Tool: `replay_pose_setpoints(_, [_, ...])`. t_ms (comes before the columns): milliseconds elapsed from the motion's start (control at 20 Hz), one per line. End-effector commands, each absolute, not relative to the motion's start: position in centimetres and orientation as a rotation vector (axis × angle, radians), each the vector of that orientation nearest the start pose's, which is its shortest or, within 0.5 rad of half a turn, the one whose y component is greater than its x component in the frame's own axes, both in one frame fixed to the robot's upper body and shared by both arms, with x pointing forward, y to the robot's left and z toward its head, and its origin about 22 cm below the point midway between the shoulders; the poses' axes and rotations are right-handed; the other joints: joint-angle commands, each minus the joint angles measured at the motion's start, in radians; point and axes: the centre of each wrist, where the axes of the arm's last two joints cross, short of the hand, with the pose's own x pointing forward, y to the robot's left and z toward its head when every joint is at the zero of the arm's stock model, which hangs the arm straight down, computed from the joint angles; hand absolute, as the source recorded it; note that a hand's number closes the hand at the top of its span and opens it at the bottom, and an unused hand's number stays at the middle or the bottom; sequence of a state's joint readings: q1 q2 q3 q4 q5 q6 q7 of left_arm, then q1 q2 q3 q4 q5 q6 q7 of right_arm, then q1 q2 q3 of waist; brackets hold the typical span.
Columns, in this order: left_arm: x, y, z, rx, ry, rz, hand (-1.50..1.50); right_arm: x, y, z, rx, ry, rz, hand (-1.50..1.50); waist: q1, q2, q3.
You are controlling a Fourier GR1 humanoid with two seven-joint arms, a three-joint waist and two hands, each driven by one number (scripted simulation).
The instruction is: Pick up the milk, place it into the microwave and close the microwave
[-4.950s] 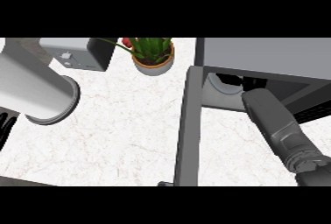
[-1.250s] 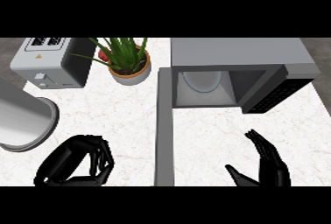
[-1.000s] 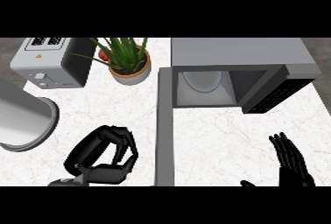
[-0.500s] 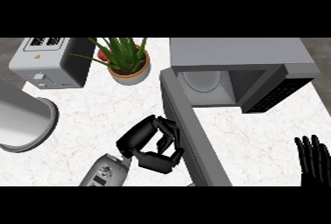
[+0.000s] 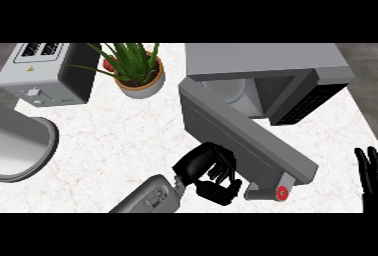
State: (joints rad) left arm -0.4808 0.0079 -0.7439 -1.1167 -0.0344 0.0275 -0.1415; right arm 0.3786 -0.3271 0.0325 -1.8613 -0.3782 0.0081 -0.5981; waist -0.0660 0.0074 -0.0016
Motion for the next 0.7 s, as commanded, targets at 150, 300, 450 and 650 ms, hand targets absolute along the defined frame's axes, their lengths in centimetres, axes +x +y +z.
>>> replay_pose_setpoints(150, [27.2, 1.5, -1.4, -0.425, -1.594, -0.901, -1.50, 15.8, -30.2, 5.7, 0.149, -2.125, 0.027, -1.50, -0.064, 0.016, -0.003])
replay_pose_setpoints(300, [27.4, 0.5, 0.0, -0.466, -1.637, -0.865, 1.50, 16.3, -29.5, 6.9, 0.200, -2.149, 0.050, -1.50, -0.092, 0.021, -0.004])
replay_pose_setpoints(450, [28.4, 0.1, 1.6, -0.533, -1.708, -0.776, 1.50, 17.0, -29.2, 7.3, 0.252, -2.164, 0.093, -1.50, -0.117, 0.033, -0.004])
replay_pose_setpoints(650, [29.6, -0.4, 3.0, -0.541, -1.739, -0.722, 1.50, 17.1, -29.2, 8.8, 0.293, -2.180, 0.148, -1.50, -0.162, 0.039, -0.004])
